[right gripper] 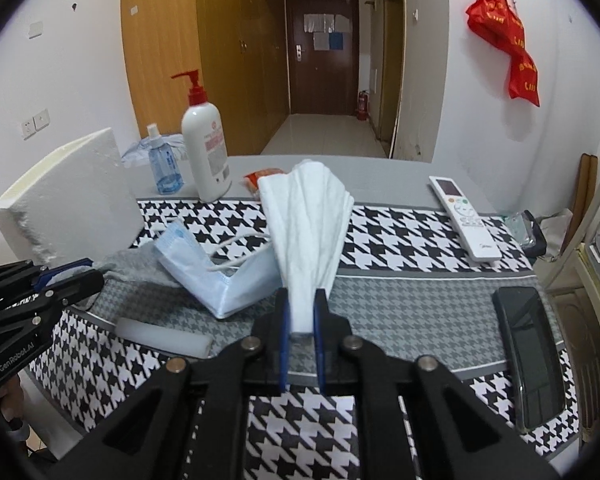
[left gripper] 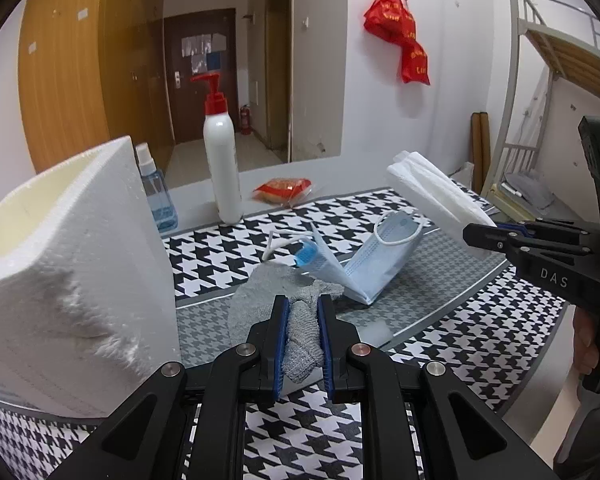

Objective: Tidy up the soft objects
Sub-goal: 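Lift the grey sock with the left tool while the right tool lifts the tissues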

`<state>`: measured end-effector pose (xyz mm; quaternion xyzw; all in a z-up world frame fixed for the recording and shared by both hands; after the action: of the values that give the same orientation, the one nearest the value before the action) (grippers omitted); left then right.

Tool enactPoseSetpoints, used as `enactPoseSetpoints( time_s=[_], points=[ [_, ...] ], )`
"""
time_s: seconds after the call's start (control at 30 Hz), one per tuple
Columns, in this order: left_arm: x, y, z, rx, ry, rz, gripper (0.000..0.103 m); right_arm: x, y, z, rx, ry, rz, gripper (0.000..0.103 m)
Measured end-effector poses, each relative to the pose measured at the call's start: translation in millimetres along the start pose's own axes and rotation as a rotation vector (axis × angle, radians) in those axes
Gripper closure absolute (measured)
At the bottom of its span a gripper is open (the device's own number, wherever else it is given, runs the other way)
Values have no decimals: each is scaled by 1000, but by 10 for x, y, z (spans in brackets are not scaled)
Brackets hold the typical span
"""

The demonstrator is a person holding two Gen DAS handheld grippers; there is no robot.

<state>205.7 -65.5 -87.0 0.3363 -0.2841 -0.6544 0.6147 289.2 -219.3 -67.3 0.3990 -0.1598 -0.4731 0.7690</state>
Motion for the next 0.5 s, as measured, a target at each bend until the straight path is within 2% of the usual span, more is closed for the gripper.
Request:
enactPoseSetpoints(
  time_s=[0.5],
  points=[
    [-5,-54,370,65,15,-11,87,-210,-57,313,57,15,28,90]
  ],
)
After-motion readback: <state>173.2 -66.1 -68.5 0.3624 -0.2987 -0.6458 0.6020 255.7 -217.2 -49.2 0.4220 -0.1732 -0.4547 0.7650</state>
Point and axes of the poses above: each gripper's, at about its wrist camera, not at the fingertips, and z roughly against the way its jaws point, x to its right, y to its top, the point moved 3 cm from there along -z, roughly the way its jaws point, and after that the axes turned 9 degrees about y, right-handed, at the moved point
